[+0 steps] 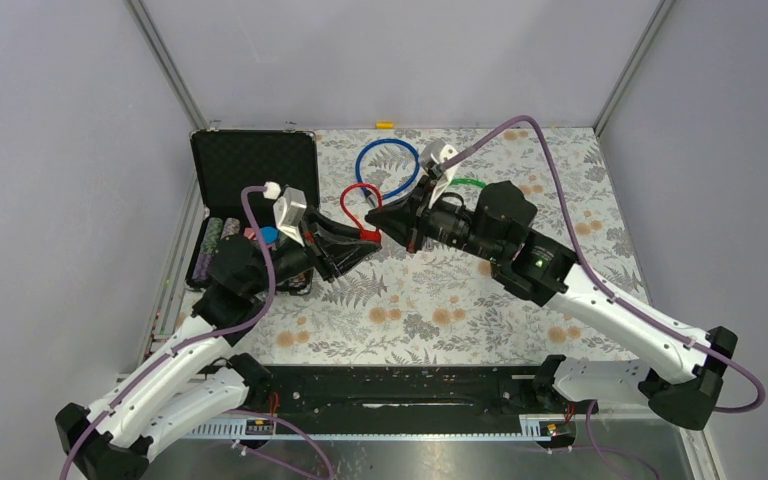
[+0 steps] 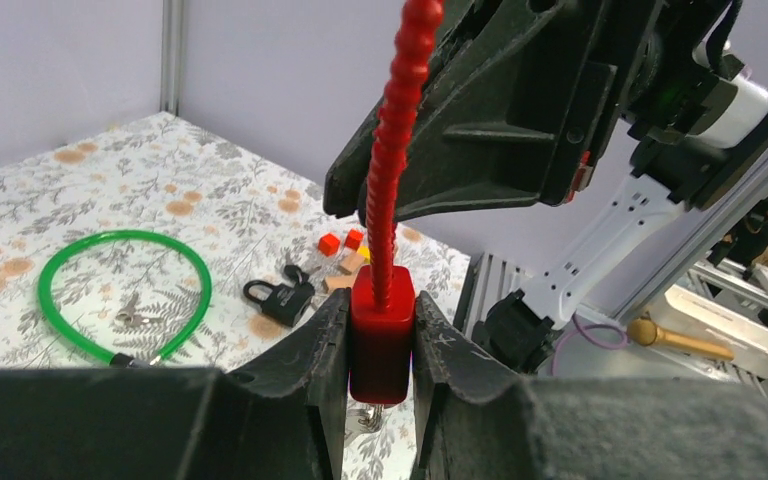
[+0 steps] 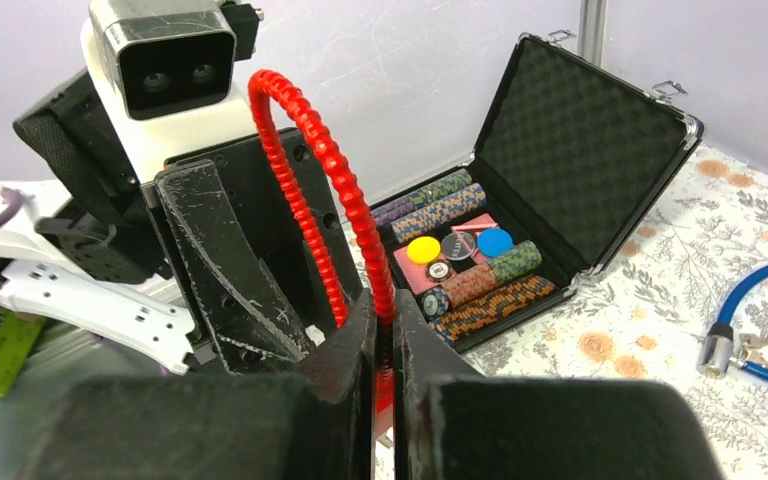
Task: Lock with the key
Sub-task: Lock the lock.
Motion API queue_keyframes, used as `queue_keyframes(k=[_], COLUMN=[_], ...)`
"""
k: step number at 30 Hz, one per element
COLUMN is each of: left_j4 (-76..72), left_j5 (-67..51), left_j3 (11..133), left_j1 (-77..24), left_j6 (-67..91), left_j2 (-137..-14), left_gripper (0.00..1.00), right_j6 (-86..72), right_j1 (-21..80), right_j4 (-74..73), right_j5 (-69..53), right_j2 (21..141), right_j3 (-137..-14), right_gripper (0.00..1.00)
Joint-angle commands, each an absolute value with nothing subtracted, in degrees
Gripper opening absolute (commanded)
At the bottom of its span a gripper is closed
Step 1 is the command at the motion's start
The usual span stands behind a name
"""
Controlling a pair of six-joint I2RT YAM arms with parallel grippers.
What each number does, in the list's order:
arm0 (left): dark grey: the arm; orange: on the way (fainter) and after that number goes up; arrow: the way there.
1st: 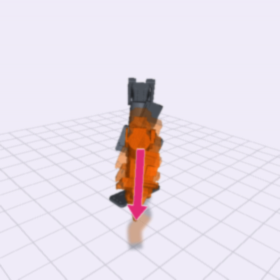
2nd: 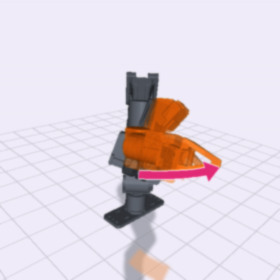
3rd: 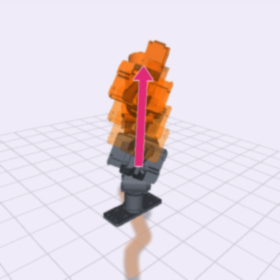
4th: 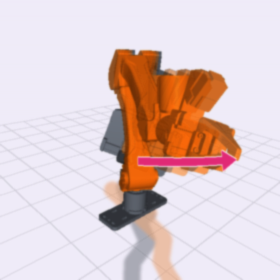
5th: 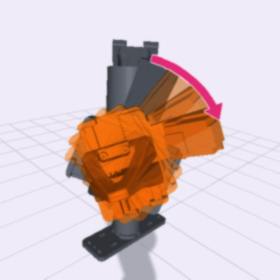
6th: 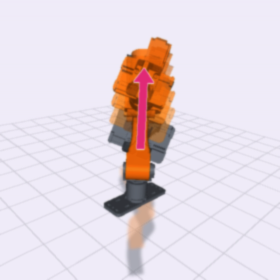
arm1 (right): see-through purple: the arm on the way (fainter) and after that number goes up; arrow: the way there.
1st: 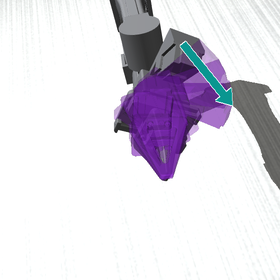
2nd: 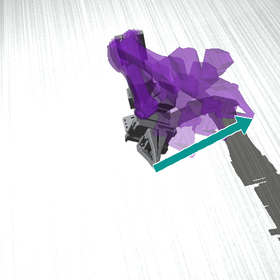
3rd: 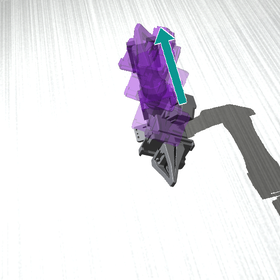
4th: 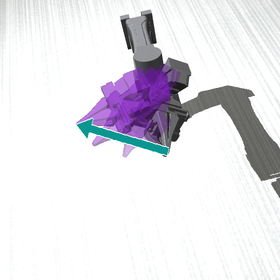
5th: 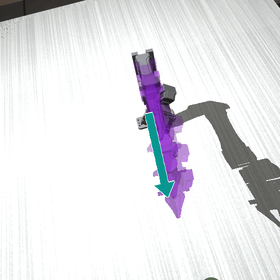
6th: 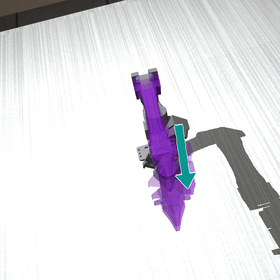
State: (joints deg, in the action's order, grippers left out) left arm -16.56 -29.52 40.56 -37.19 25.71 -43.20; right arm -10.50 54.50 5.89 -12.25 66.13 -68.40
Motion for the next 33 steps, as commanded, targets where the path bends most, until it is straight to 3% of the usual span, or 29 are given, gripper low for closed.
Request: queue_keyframes(k=[1, 8, 12, 15, 24, 33], left_j4=[-20.42, -14.1, -12.54, -16.58, -31.34, -42.23], left_j5=[-18.67, -15.93, -14.73, -16.01, -22.85, -29.04], left_j3=[44.97, 46.83, 48.42, 48.25, 47.54, 48.09], left_j1=[-35.24, -35.07, -34.66, -34.54, -34.54, -34.54], left_j6=[28.02, 30.16, 34.41, 38.82, 49.44, 58.36], left_j2=[-41.85, -43.75, -45.21, -45.69, -47.56, -50.67], left_gripper=[0.0, 0.0, 0.0, 0.0, 0.0, 0.0], right_j6=[-16.17, -21.21, -23.16, -23.75, -29.72, -37.68], right_j1=[56.12, 56.16, 56.15, 56.16, 56.13, 55.75], right_j4=[-6.97, -7.45, -2.93, 2.7, 21.85, 30.79], right_j5=[-11.5, -6.92, -5.53, -4.89, -7.34, -12.24], right_j2=[63.05, 59.46, 55.24, 52.81, 51.09, 55.98], right_j3=[-74.67, -79.86, -75.19, -68.68, -52.68, -52.57], right_gripper=[0.08, 0.4, 0.66, 0.77, 0.83, 0.83])
